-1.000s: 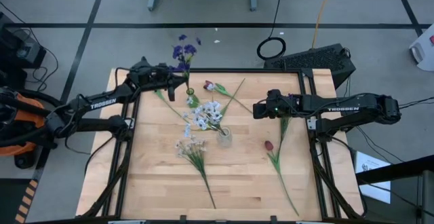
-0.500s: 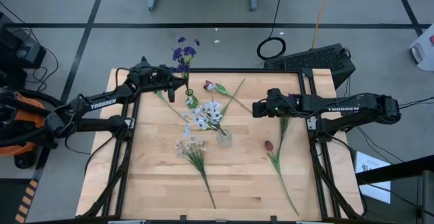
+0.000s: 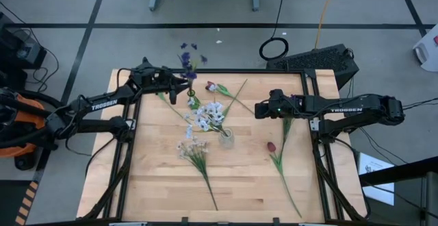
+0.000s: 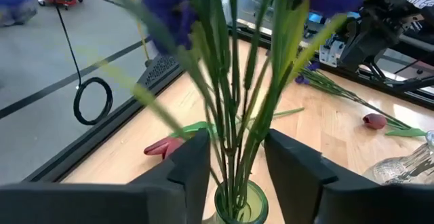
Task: Sort flowers into vase by color
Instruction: Put the bottom violet flowers into the green vase, then put the violet flowers into the green vase
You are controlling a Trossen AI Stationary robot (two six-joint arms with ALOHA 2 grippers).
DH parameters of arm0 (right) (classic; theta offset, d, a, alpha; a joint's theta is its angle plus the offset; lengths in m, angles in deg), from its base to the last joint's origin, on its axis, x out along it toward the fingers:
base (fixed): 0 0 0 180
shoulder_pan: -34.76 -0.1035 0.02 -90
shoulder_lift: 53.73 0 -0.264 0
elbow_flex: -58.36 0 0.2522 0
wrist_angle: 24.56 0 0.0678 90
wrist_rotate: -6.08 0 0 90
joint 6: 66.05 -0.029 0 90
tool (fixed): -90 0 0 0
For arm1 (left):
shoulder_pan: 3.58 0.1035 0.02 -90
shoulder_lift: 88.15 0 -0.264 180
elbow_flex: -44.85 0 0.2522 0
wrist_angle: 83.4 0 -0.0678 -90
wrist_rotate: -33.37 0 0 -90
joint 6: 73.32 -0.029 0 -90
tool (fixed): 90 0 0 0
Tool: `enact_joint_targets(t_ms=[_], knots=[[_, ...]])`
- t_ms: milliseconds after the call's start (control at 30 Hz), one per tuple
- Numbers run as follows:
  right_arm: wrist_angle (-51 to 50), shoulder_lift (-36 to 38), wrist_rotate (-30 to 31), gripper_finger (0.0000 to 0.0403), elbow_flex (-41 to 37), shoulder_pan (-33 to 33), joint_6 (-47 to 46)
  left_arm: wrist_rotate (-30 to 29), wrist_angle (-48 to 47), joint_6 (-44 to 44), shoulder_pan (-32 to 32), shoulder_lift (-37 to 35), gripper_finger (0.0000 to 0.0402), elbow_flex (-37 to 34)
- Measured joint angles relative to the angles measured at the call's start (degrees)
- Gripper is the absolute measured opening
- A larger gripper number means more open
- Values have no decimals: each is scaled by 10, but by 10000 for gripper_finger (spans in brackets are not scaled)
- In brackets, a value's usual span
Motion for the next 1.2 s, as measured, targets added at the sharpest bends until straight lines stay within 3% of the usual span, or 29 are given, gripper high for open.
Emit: enact_joint_targets(t_ms=[167, 367, 467, 633, 800, 1000, 1200], knots=[[-6, 0, 1, 4, 0, 0, 2, -15, -88, -1, 1, -12, 152, 21], [-12, 0, 28, 4, 0, 0, 2, -122, -247, -34, 1, -58, 152, 65], [-16, 0, 47, 4, 0, 2, -1, -145, -296, -47, 1, -85, 152, 82], [-107, 0, 47, 4, 0, 32, -77, -158, -361, -45, 1, -125, 152, 103], [-208, 0, 12, 4, 0, 62, -107, -202, -403, -46, 1, -149, 152, 105], [-309, -14, -65, 4, 0, 72, -172, -210, -426, -46, 1, -151, 152, 105], [-318, -56, -102, 10, 0, 71, -170, -211, -425, -46, 1, -151, 152, 105]])
